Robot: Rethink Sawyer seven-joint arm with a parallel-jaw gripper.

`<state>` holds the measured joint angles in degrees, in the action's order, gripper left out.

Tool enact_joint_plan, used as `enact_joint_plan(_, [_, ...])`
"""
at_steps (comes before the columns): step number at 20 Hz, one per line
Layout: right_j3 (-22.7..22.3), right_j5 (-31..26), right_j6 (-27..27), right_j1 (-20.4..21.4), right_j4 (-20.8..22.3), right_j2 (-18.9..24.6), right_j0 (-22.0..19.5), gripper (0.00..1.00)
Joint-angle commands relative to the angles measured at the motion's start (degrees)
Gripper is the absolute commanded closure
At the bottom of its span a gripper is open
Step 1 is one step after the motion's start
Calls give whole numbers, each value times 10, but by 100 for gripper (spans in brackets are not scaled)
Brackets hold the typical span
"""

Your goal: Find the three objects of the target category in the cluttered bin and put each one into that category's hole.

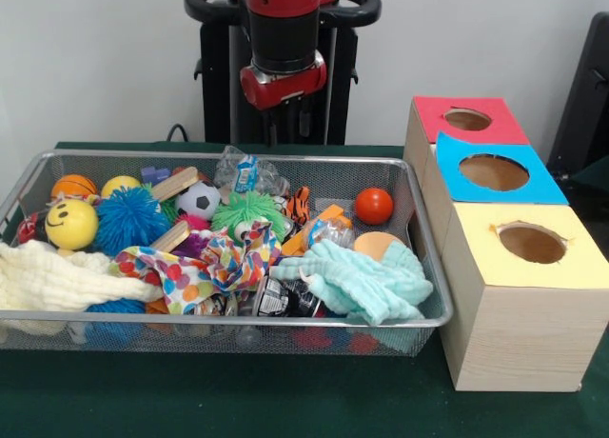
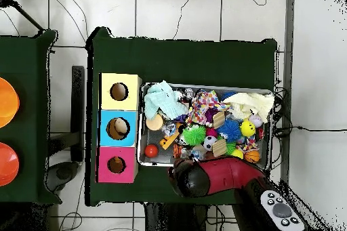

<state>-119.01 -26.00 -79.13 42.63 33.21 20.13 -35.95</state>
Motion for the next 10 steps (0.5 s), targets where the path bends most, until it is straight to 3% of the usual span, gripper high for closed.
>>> enact_joint_plan(1, [45, -10, -9, -19, -2, 36, -7, 0])
enact_joint_plan(10, [38, -3, -14, -14, -4, 37, -8, 0])
